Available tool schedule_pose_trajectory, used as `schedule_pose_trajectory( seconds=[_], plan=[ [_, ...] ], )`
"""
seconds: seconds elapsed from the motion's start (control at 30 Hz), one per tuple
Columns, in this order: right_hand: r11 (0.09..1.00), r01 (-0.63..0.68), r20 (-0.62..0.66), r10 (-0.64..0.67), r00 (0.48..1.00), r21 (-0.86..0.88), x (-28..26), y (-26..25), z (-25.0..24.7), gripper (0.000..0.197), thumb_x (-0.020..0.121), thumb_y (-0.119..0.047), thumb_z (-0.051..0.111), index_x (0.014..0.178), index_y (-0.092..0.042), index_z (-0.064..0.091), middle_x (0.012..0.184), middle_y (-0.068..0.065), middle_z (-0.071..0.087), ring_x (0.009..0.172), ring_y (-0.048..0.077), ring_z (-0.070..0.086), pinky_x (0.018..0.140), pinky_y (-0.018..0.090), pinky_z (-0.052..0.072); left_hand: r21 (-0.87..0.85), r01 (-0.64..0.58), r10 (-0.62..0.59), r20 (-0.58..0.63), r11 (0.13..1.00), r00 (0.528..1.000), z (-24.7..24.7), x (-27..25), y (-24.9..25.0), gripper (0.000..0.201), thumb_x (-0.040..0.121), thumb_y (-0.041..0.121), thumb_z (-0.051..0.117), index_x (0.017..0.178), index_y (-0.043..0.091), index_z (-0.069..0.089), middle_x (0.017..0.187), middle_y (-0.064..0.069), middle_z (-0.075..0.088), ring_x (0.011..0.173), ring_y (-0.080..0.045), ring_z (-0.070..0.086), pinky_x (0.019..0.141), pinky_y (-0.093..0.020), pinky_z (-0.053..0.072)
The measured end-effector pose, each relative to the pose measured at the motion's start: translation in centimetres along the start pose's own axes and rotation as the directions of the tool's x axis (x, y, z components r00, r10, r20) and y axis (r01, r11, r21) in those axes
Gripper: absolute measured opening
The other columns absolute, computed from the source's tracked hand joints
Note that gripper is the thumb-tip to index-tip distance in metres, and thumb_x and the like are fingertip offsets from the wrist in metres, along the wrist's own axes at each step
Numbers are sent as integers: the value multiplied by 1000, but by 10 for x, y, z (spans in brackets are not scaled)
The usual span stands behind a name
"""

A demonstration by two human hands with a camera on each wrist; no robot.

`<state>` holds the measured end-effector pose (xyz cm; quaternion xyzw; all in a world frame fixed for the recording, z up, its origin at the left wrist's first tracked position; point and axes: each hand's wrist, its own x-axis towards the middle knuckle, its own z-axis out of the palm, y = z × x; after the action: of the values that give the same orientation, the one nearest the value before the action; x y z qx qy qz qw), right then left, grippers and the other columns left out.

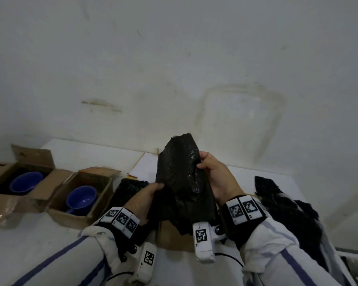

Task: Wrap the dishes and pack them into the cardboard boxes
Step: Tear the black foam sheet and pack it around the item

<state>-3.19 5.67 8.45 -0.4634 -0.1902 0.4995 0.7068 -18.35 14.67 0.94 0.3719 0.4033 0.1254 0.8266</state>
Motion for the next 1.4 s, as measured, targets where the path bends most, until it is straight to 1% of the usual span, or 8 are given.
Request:
schedule_pose_trajectory(
  seconds=[0.33, 0.63, 0.8, 0.9, 1.0, 1.13, 1.23, 1.4],
  plan=[
    [952, -104, -288, 17, 957, -289, 54, 64, 13, 47, 82, 17, 36, 120, -7, 49, 102, 17, 64, 96, 31, 62, 82, 42, 53, 24, -136, 137, -33, 990, 990, -78, -5, 43, 15, 94, 9, 50, 103, 11, 61, 102, -18, 66, 94, -34, 61, 88, -46, 48],
    [417, -359, -342, 119, 932, -835, 60, 103, -4, 78, 73, -1, 57, 139, -34, 29, 95, 11, 67, 92, 30, 65, 82, 50, 56, 279, 52, -24, -103, 959, 994, -112, 21, 34, 16, 95, 7, 51, 104, 0, 62, 111, -19, 65, 94, -30, 62, 78, -37, 50],
    [438, -364, -311, 191, 931, -822, 59, 107, -3, 56, 73, 8, 57, 110, -34, 52, 106, 13, 61, 95, 30, 62, 73, 41, 58, 305, 194, -162, -125, 933, 979, -119, 27, 26, 35, 96, 30, 52, 123, 8, 53, 127, -14, 57, 117, -36, 52, 97, -51, 44],
    [448, -371, -280, 257, 925, -813, 57, 112, 1, 40, 80, 12, 51, 88, -27, 56, 100, 4, 58, 88, 20, 54, 63, 27, 47, 422, 101, -42, -147, 901, 988, -116, 24, 33, 13, 96, 17, 53, 93, 5, 56, 104, -17, 61, 96, -33, 58, 89, -48, 47],
    [536, -350, -268, 228, 936, -768, 59, 114, 8, 40, 82, 14, 46, 82, -23, 60, 104, 6, 58, 98, 24, 55, 79, 35, 52, 616, -74, 242, -194, 784, 951, -117, 24, 48, 16, 88, 6, 58, 73, 9, 53, 86, -19, 62, 86, -33, 61, 81, -42, 50],
    [623, -302, -246, 177, 953, -722, 63, 122, 22, 39, 82, 17, 47, 89, -20, 59, 106, 9, 57, 100, 25, 54, 80, 34, 51, 702, -187, 448, -206, 687, 870, -126, 23, 60, 22, 80, -3, 55, 91, 15, 48, 89, -5, 56, 89, -26, 57, 77, -34, 46],
    [477, -315, -260, 181, 949, -820, 65, 140, 31, 37, 81, 12, 52, 97, -21, 57, 116, 14, 56, 95, 24, 55, 71, 28, 50, 779, -294, 579, -107, 553, 808, -130, 24, 54, 34, 80, -5, 55, 108, 11, 45, 108, -5, 50, 98, -21, 53, 83, -30, 43],
    [154, -296, -273, 150, 950, -943, 63, 154, 40, 39, 85, 2, 54, 117, -19, 56, 121, 9, 55, 101, 25, 59, 80, 30, 51, 980, -195, 660, 169, -35, 732, -126, 15, 30, 49, 77, 0, 54, 123, 15, 47, 144, -12, 25, 128, -32, 31, 102, -39, 34]
  ],
)
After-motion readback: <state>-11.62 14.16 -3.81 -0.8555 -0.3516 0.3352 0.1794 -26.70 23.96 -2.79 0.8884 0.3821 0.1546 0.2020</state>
